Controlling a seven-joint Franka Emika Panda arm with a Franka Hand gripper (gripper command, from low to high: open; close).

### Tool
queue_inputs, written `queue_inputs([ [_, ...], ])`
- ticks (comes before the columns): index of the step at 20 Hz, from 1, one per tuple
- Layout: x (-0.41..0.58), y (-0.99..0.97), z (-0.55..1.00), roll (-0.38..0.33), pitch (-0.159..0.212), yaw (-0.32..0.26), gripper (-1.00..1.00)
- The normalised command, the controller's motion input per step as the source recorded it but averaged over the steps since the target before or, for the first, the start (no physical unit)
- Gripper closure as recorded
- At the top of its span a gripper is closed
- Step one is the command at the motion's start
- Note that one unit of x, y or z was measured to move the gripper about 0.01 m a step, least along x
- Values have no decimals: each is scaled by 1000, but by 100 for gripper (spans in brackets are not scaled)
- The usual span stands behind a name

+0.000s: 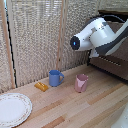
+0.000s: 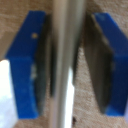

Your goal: Kindly get your arm to the topmost drawer handle. Get a good grip on it, then softly pull to open it.

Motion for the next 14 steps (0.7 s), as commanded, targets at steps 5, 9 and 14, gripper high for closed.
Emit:
queue_inputs([
  [5,-6,234,198,125,-21,-54,-100],
  [9,-52,608,-14,167,-39,-60,-100],
  [14,0,570,1,237,-76,-118,-100],
])
